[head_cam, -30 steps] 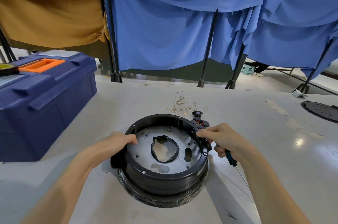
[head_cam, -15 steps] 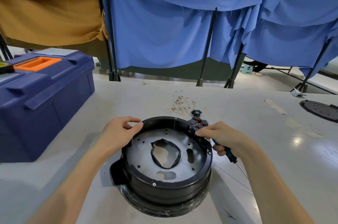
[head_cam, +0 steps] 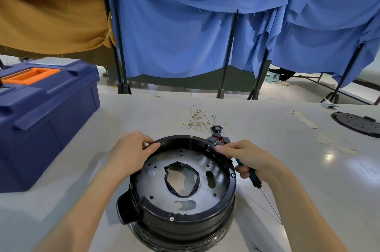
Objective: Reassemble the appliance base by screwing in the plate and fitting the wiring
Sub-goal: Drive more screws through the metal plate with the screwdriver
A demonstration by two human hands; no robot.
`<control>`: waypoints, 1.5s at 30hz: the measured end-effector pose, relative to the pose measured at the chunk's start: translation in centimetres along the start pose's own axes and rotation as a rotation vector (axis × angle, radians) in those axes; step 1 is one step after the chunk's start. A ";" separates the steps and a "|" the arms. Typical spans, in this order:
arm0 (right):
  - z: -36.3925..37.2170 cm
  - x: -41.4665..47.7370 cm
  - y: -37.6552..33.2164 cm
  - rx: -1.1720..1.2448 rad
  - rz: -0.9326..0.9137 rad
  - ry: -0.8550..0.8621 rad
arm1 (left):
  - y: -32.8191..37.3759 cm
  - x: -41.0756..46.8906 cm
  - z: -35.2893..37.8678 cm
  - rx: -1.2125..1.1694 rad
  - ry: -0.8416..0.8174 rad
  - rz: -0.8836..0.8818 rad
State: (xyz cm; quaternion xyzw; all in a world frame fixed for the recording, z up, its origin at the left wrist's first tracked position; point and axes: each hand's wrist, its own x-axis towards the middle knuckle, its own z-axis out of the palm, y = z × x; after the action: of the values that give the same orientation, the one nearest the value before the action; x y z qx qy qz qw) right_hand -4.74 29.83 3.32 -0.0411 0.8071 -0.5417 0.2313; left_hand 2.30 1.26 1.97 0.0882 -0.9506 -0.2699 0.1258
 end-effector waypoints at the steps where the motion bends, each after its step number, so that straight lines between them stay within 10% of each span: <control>1: -0.3 0.1 -0.1 0.038 -0.007 0.043 | 0.0 0.0 -0.1 0.013 -0.008 0.010; 16: -3.7 0.7 -1.9 0.633 -0.427 0.791 | -0.7 0.8 -0.1 0.126 0.009 0.030; 23: -2.0 1.8 1.2 0.238 -0.582 0.842 | -1.1 0.7 0.1 0.085 0.055 0.036; 31: 1.0 3.2 5.7 -0.530 -0.260 0.795 | -0.8 0.4 0.1 0.083 0.068 0.016; 45: 1.7 4.1 5.7 -0.626 -0.228 0.818 | -0.7 0.5 0.1 0.094 0.066 -0.009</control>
State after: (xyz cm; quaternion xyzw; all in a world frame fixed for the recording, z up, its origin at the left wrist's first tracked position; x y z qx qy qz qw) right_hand -6.67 29.42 -3.61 0.0193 0.9450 -0.2682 -0.1863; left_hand 1.85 0.62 1.65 0.1071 -0.9571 -0.2227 0.1513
